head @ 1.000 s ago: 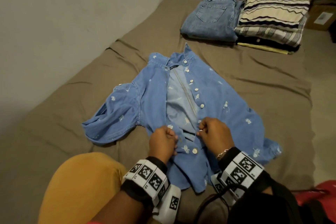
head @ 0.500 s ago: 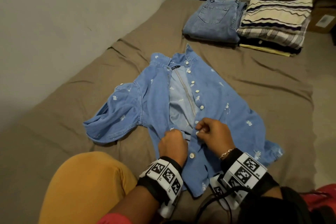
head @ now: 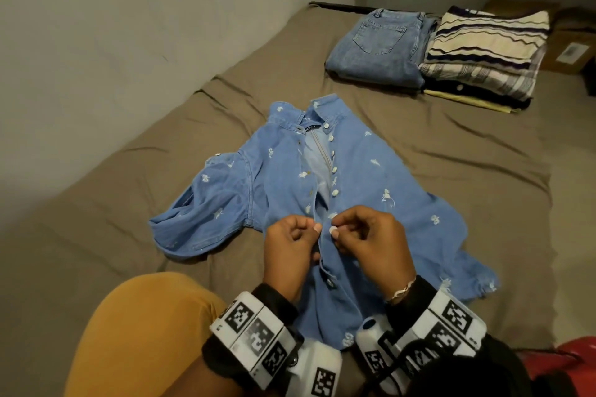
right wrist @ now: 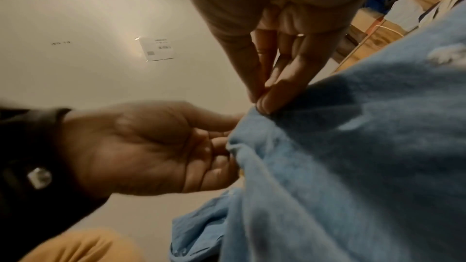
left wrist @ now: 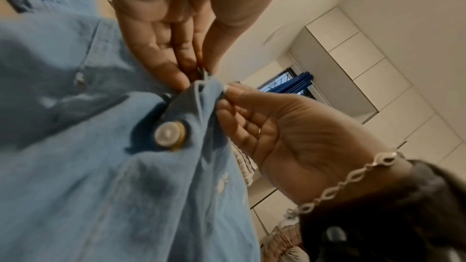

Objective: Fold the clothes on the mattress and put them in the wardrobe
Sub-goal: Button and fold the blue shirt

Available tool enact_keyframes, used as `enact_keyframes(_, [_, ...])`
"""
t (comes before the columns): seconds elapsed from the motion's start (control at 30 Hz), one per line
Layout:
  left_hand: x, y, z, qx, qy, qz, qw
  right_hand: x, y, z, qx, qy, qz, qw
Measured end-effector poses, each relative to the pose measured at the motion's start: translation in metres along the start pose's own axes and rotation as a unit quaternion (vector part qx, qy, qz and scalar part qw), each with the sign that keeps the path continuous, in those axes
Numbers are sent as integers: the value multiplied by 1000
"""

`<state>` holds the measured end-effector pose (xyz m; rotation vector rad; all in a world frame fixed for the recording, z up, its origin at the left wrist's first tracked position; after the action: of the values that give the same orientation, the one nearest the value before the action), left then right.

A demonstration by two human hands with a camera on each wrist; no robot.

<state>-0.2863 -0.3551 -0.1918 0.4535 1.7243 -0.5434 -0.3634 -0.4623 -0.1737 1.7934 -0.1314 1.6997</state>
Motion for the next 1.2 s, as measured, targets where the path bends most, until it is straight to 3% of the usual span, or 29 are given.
enact_keyframes(0.13, [-4,-3,-5,-4,6,-17,1000,2,-3,-4,-33,33,-127,991])
enact_keyframes(0.27, [-12,0,-9,-33,-29,14,999,12,1,-7,-60,99,-373,921])
enact_keyframes(0.33, [-13,-2,-11,-35,-30,31,998,16,-3,-8,-56,103,-416,902])
enact_keyframes(0.43, [-9,-6,-14,-26,-12,45,999,14,-8,-9,-69,103,-315,941])
enact_keyframes(0.53, [-6,-8,-17,-25,-1,37,999,5,-11,-7,-33,30,-146,988])
enact_keyframes(0.63, [-5,-7,-17,-26,1,6,1000,2,-8,-6,-18,-27,14,999])
enact_keyframes(0.73, [-5,-7,-17,-20,4,-19,1000,3,-8,-6,-2,-53,135,989])
enact_keyframes(1.07, [-3,-6,-18,26,6,-56,998,1,-7,-6,-12,-14,80,997])
enact_keyframes(1.2, [-5,-7,-19,24,-10,-60,998,0,-7,-6,0,-2,106,994])
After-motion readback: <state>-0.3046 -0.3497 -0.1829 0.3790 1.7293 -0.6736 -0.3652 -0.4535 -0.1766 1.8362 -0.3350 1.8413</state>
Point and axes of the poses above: each hand's wrist, its own z-axis towards the middle knuckle, its own y-axis out of the back of the hand, x = y × z, the point moved 3 cm from there along z, towards the middle knuckle, and after that the axes turned 8 degrees about x, right-handed, at the moved point
